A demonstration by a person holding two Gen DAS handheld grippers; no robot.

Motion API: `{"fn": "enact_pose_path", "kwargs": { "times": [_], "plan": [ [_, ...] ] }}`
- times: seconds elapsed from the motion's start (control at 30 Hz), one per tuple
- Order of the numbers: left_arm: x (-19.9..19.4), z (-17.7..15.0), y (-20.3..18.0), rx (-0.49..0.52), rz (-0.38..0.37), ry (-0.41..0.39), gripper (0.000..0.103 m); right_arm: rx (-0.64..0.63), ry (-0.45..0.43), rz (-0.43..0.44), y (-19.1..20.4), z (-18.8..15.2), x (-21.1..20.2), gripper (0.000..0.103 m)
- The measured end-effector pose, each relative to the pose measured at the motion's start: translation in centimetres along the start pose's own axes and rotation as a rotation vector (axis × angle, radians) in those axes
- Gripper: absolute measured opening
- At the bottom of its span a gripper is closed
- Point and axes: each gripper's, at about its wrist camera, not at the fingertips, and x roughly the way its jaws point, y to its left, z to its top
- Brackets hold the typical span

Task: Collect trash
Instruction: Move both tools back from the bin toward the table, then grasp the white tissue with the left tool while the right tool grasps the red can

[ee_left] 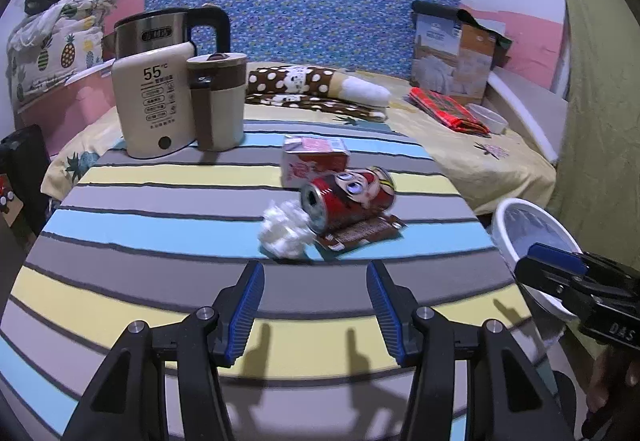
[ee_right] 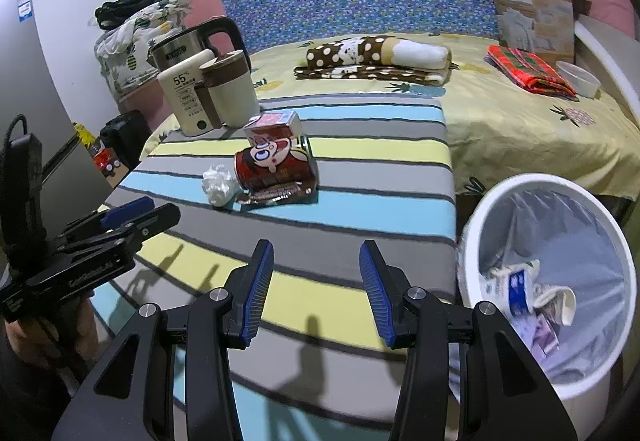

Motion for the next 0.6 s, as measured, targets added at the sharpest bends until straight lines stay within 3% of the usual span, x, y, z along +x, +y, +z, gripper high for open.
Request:
{"fn": "enact_pose_path", "kwargs": {
  "times": [0.6],
  "plan": [
    [8.4, 2.1, 2.9, -0.074, 0.019, 0.124, 0.053, -0.024, 0.035, 0.062, -0.7, 3.5, 5.2, 0.047]
  ]
}}
